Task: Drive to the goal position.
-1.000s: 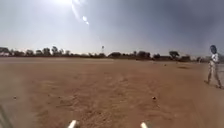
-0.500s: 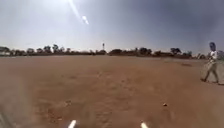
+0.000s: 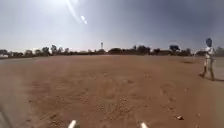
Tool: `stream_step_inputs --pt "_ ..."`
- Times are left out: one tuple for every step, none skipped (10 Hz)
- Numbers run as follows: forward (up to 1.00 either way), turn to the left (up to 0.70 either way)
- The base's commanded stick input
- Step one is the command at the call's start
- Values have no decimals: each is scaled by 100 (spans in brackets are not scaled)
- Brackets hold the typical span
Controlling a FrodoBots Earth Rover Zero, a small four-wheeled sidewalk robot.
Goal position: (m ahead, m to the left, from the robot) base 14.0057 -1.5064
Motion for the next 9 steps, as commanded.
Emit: stream_step_inputs --pt "70 0" --pt "70 0" --pt "70 0" --pt "70 0" --pt "70 0" --pt "70 3" --pt "70 20" --pt "70 35" --pt "70 34"
